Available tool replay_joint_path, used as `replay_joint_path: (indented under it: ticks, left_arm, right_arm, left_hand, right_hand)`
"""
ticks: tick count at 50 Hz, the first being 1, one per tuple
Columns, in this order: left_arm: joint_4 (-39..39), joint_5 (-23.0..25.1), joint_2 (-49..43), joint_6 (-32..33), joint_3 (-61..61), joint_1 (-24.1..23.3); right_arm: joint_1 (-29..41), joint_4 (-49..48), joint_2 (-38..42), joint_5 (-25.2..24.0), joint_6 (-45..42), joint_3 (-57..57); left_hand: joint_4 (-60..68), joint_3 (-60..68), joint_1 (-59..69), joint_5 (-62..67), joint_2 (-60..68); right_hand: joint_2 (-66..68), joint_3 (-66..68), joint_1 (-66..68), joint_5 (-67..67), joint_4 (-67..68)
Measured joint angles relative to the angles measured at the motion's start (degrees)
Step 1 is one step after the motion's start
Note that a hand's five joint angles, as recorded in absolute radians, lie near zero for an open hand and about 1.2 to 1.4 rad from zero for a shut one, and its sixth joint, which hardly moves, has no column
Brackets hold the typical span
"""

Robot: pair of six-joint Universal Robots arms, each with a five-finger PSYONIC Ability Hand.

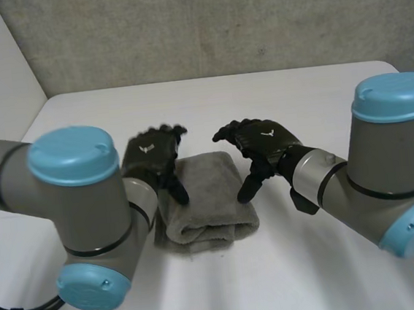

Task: Fold the towel.

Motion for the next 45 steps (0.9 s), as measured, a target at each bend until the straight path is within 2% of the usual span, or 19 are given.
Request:
replay_joint_path:
  ticks: [6,7,14,23,27,33,36,38,44,45]
  left_arm:
    - [-2.78,-0.12,-3.66,-0.39,0.35,0.13]
    - [-3.48,-0.30,-4.95,-0.13,0.14,0.60]
    - [-3.69,-0.83,-6.56,0.74,-1.05,2.75]
    - [-3.60,-1.26,-6.74,5.41,-1.72,4.08]
    - [-3.70,-1.29,-6.00,7.66,-1.53,3.58]
    - [-5.18,-1.01,0.28,7.96,0.74,2.64]
    - [-7.50,-0.91,5.91,7.31,2.29,2.83]
    - [-9.32,-0.86,9.87,6.76,3.60,3.75]
    - [-15.67,-0.36,18.33,5.28,8.08,8.72]
    - [-15.67,-0.36,18.33,5.28,8.08,8.72]
  right_arm:
    - [-0.02,2.19,6.14,-2.04,1.99,-5.15]
    - [0.25,3.44,9.34,-2.37,2.11,-7.75]
    - [1.15,5.65,16.76,-2.08,1.46,-13.44]
    - [1.75,6.75,20.09,-0.58,-2.17,-16.97]
    - [1.79,6.97,17.91,1.01,-4.87,-16.85]
    - [0.72,6.70,8.24,2.82,-5.81,-15.48]
    - [-1.24,6.19,1.00,6.00,-5.75,-14.71]
    - [-2.95,5.87,-3.69,9.81,-5.81,-14.53]
    - [-6.79,6.39,-11.73,18.49,-6.27,-14.05]
    - [-6.79,6.39,-11.73,18.49,-6.27,-14.05]
  left_hand:
    - [-0.08,-0.01,-0.04,0.00,-0.05]
    - [-0.08,-0.01,-0.07,0.00,-0.05]
    - [-0.08,-0.01,-0.03,0.00,-0.05]
    - [-0.09,-0.02,-0.16,0.00,-0.05]
    - [-0.09,-0.02,-0.19,0.00,-0.08]
    - [-0.08,-0.02,-0.19,0.00,-0.08]
    - [-0.09,-0.02,-0.19,0.00,-0.10]
    - [-0.10,-0.03,-0.19,0.00,-0.11]
    - [-0.40,-0.54,-0.19,0.00,-0.54]
    - [-0.40,-0.54,-0.19,0.00,-0.54]
  right_hand:
    - [0.00,0.00,0.00,0.00,0.00]
    - [0.00,0.00,0.00,-0.01,0.00]
    - [0.00,0.00,0.00,-0.02,0.00]
    - [0.00,0.00,0.00,-0.46,0.00]
    - [0.00,0.00,0.00,-0.50,0.00]
    - [0.00,0.00,0.00,-0.50,0.00]
    - [0.00,0.00,0.00,-0.48,0.00]
    - [0.00,0.00,0.00,-0.48,0.00]
    - [0.00,0.00,0.00,-0.48,-0.05]
    - [0.00,0.00,0.00,-0.48,-0.05]
